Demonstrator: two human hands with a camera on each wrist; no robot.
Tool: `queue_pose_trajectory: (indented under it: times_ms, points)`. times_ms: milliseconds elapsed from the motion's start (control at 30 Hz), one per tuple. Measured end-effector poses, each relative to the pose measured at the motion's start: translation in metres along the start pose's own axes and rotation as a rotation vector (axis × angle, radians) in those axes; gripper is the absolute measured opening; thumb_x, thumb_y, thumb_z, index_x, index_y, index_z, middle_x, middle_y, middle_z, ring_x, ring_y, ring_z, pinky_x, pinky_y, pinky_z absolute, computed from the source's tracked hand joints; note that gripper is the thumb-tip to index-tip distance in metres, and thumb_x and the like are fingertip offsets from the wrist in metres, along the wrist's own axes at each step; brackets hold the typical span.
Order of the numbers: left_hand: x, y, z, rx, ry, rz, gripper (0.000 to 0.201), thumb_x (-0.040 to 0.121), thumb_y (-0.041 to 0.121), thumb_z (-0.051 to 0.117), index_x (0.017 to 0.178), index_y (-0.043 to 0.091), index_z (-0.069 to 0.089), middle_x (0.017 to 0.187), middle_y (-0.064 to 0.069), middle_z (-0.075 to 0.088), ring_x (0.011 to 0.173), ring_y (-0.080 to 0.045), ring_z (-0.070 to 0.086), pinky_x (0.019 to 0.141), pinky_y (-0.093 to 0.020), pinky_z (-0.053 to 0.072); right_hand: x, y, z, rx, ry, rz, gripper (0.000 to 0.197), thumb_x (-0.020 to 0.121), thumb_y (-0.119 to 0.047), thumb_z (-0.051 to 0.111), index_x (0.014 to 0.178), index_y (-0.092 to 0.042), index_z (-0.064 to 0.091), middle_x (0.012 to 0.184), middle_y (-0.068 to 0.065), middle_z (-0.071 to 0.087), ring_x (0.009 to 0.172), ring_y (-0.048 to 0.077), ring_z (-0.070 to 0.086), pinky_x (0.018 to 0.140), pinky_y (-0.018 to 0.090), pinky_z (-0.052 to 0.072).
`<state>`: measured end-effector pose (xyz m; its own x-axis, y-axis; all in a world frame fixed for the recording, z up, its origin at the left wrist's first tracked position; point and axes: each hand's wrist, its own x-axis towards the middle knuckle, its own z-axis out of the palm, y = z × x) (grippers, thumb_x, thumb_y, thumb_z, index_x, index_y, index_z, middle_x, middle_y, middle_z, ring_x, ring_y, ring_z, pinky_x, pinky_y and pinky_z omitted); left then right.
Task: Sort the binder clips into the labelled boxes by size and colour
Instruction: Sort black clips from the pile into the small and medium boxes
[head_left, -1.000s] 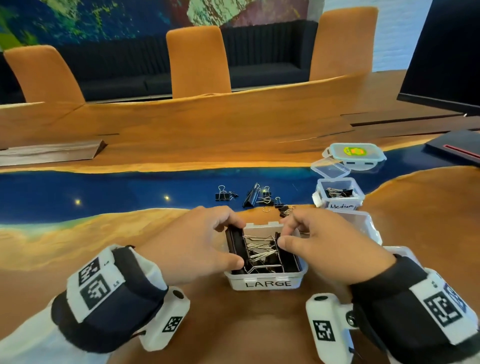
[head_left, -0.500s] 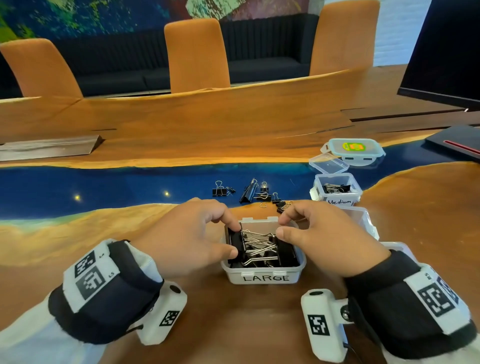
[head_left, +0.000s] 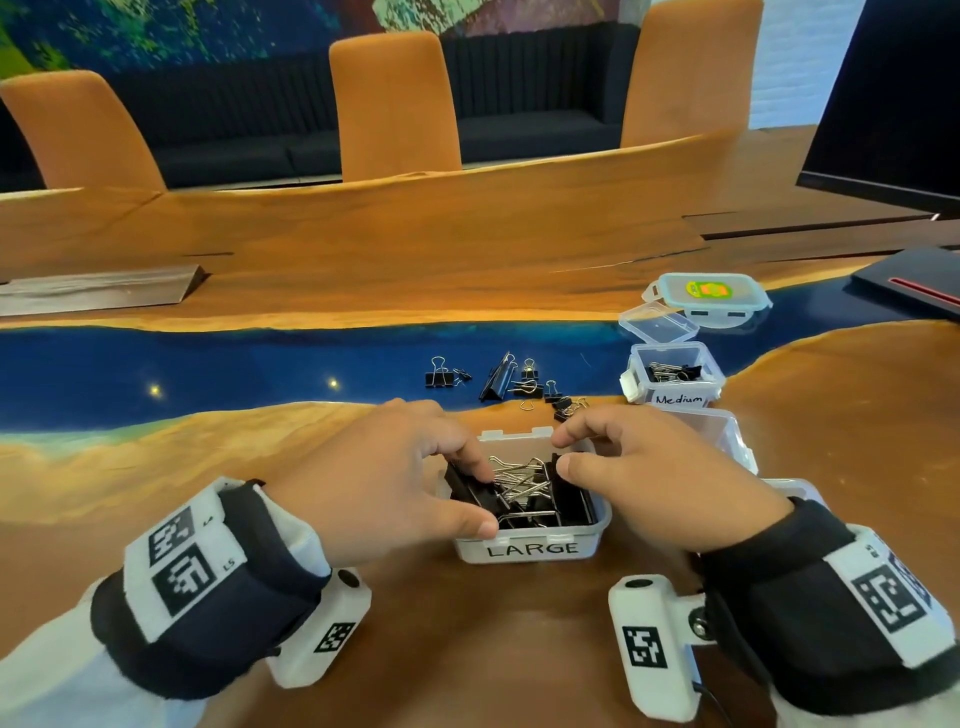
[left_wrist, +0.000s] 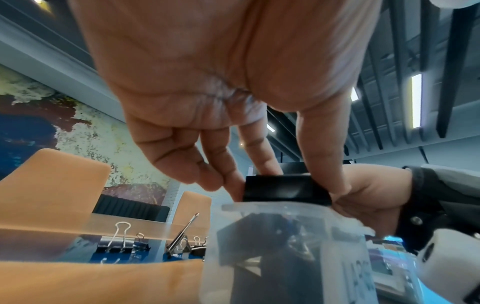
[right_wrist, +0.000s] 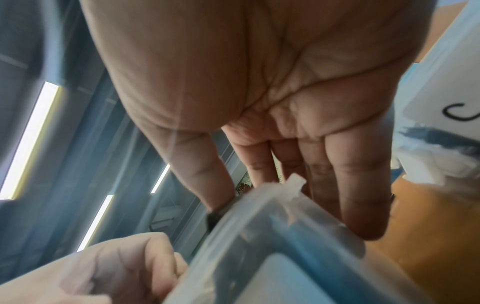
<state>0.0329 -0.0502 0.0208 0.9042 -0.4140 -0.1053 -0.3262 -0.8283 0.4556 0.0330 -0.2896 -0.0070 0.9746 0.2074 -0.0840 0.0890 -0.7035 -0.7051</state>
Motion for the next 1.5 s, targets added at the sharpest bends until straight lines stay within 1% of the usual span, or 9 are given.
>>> queue_pose_trajectory:
  times_ms: [400, 600, 767, 867, 1067, 1233, 1300, 1400, 1500]
  points:
    - [0.004, 0.003, 0.007, 0.063, -0.017, 0.093, 0.024, 0.084, 0.061, 0.066, 0.102, 0.047, 0.072, 0.092, 0.023, 0.063, 0.101, 0.002, 0.049, 0.091, -0.032, 0.046, 0.0, 0.001, 0.002, 0.011, -0.007, -0.02, 0.021, 0.093, -0.037, 0.062, 0.113, -0.032, 0.067, 0.104, -0.018, 0.065, 0.101, 0.001, 0.06, 0.094, 0.033, 0.052]
    - [0.012, 0.004, -0.005, 0.223, -0.131, 0.175, 0.024, 0.089, 0.06, 0.061, 0.105, 0.048, 0.074, 0.107, 0.025, 0.051, 0.107, 0.0, 0.037, 0.099, -0.028, 0.037, 0.0, 0.001, 0.001, -0.05, -0.016, -0.021, 0.022, 0.093, -0.036, 0.065, 0.116, -0.038, 0.064, 0.112, -0.023, 0.058, 0.107, -0.001, 0.053, 0.089, 0.022, 0.042]
    - [0.019, 0.013, -0.013, 0.46, -0.243, 0.301, 0.028, 0.097, 0.053, 0.055, 0.115, 0.04, 0.073, 0.118, 0.021, 0.057, 0.108, -0.001, 0.047, 0.078, -0.013, 0.034, 0.0, 0.0, 0.001, -0.054, -0.017, -0.002, 0.023, 0.092, -0.035, 0.067, 0.114, -0.039, 0.064, 0.115, -0.02, 0.057, 0.11, 0.001, 0.052, 0.095, 0.025, 0.043]
    - [0.019, 0.014, -0.016, 0.534, -0.263, 0.354, 0.029, 0.099, 0.05, 0.053, 0.118, 0.038, 0.071, 0.123, 0.021, 0.057, 0.104, -0.002, 0.054, 0.081, -0.021, 0.041, 0.0, -0.001, 0.0, -0.041, -0.023, 0.0, 0.023, 0.091, -0.034, 0.068, 0.114, -0.037, 0.065, 0.12, -0.017, 0.06, 0.111, 0.003, 0.054, 0.098, 0.028, 0.046]
    - [0.016, 0.007, -0.018, 0.415, -0.292, 0.29, 0.033, 0.099, 0.054, 0.05, 0.113, 0.036, 0.074, 0.135, 0.028, 0.05, 0.108, 0.001, 0.057, 0.088, -0.022, 0.046, -0.002, 0.0, 0.002, 0.001, -0.026, -0.053, 0.024, 0.09, -0.03, 0.069, 0.112, -0.04, 0.066, 0.12, -0.02, 0.061, 0.11, 0.001, 0.055, 0.093, 0.023, 0.046]
    - [0.017, 0.006, -0.011, 0.231, -0.228, 0.221, 0.018, 0.092, 0.05, 0.064, 0.09, 0.034, 0.072, 0.119, 0.024, 0.06, 0.106, 0.005, 0.053, 0.092, -0.023, 0.045, -0.003, -0.002, 0.002, -0.01, -0.097, -0.091, 0.025, 0.094, -0.026, 0.064, 0.112, -0.042, 0.071, 0.118, -0.021, 0.062, 0.107, 0.003, 0.06, 0.099, 0.033, 0.05]
    - [0.017, 0.005, -0.01, 0.214, -0.208, 0.191, 0.016, 0.088, 0.053, 0.067, 0.101, 0.043, 0.071, 0.119, 0.024, 0.054, 0.11, 0.004, 0.044, 0.098, -0.027, 0.041, -0.002, 0.0, 0.002, -0.013, -0.087, -0.092, 0.022, 0.094, -0.025, 0.064, 0.109, -0.039, 0.073, 0.11, -0.02, 0.063, 0.107, -0.001, 0.057, 0.099, 0.027, 0.046]
    - [0.019, 0.004, -0.011, 0.279, -0.236, 0.106, 0.047, 0.084, 0.063, 0.064, 0.13, 0.057, 0.057, 0.123, 0.023, 0.037, 0.114, -0.003, 0.031, 0.099, -0.028, 0.035, -0.002, -0.001, 0.002, -0.01, -0.1, -0.078, 0.019, 0.095, -0.025, 0.064, 0.103, -0.039, 0.073, 0.101, -0.02, 0.062, 0.099, -0.001, 0.059, 0.087, 0.018, 0.047]
    - [0.021, 0.003, -0.011, 0.309, -0.267, 0.063, 0.046, 0.083, 0.069, 0.061, 0.127, 0.063, 0.055, 0.127, 0.022, 0.032, 0.114, -0.009, 0.03, 0.101, -0.033, 0.033, -0.001, -0.002, 0.002, -0.017, -0.114, -0.073, 0.018, 0.095, -0.025, 0.064, 0.103, -0.039, 0.072, 0.098, -0.023, 0.059, 0.095, -0.005, 0.057, 0.075, 0.009, 0.042]
